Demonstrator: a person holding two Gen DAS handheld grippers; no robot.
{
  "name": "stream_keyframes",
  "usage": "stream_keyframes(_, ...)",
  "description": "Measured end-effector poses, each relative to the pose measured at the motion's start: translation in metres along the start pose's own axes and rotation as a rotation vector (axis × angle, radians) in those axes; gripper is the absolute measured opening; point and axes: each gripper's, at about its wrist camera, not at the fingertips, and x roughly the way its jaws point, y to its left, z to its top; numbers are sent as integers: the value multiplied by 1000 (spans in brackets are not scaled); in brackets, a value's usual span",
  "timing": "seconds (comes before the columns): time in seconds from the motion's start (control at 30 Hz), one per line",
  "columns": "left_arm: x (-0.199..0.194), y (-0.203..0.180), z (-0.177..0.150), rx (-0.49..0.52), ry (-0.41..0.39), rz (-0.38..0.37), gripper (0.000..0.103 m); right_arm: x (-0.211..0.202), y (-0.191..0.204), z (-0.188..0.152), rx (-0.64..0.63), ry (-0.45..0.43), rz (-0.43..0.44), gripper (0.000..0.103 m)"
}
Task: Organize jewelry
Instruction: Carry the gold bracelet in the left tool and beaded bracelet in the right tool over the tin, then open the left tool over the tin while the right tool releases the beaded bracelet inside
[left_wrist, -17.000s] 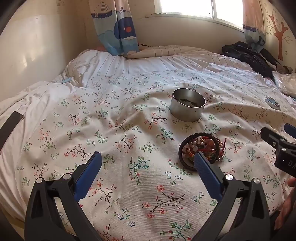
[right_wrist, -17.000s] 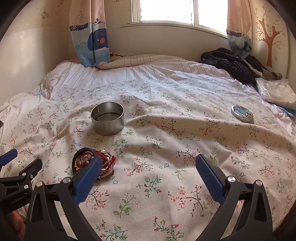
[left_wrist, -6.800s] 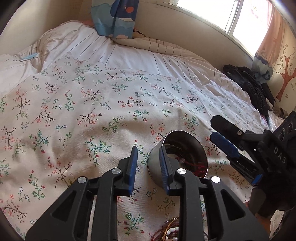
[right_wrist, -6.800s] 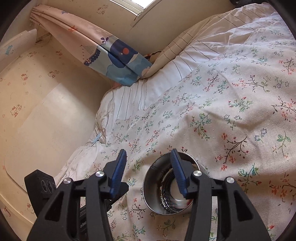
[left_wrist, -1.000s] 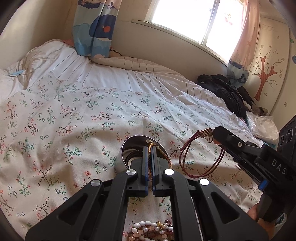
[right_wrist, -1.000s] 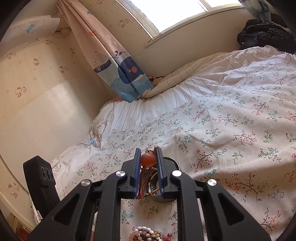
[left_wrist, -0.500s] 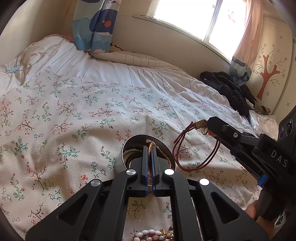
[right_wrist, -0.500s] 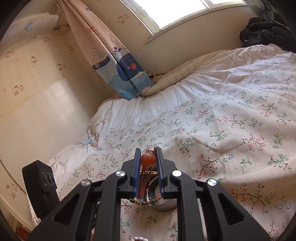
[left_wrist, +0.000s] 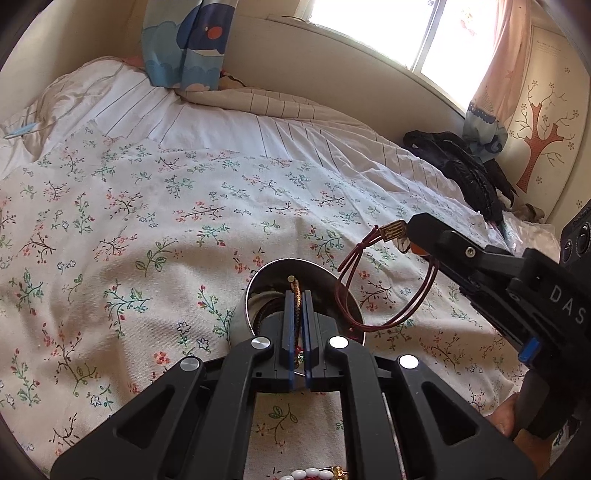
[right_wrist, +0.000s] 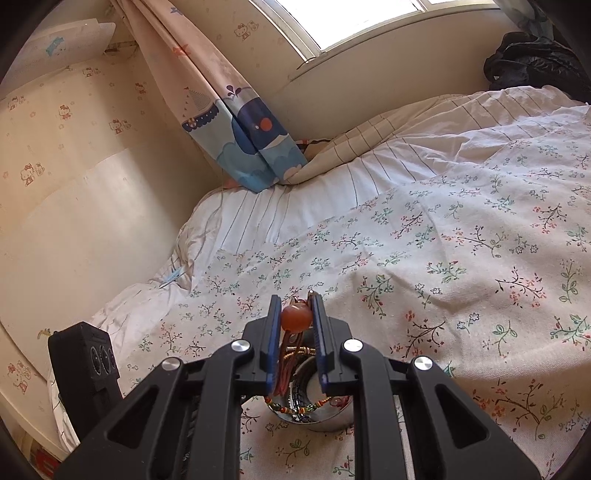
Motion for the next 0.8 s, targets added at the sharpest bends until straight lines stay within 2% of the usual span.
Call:
stream_keyframes(0.1,-1,6,1,-22,-6,2,7,4,-1,0,3,8,0,18)
stream_keyframes(0.27,1,13,2,-45,4,59,27,9,-2,-2,9,15,0,18)
stream_keyframes(0.43,-13,30,8,-122,-64,105,36,24,-5,-5,48,63,57,18)
stream_keyframes(0.5,-18,37,9,-147,-85,119,38,36,-4,-10,34,117,19,24)
stream_keyframes(0.53,-19,39,10,-152,-88,124,39,38,-4,-13,30,119,-4,39)
stream_keyframes(0.57,-19,39,10,-153,-90,130,40,38,-6,-14,30,121,-13,47)
stream_keyframes(0.67,-20,37,11,-140,-91,141,49,34,-10,-12,37,102,-29,48)
stream_keyframes(0.8,-21,31,10,-110,-100,156,55,31,-14,-11,46,90,-41,48)
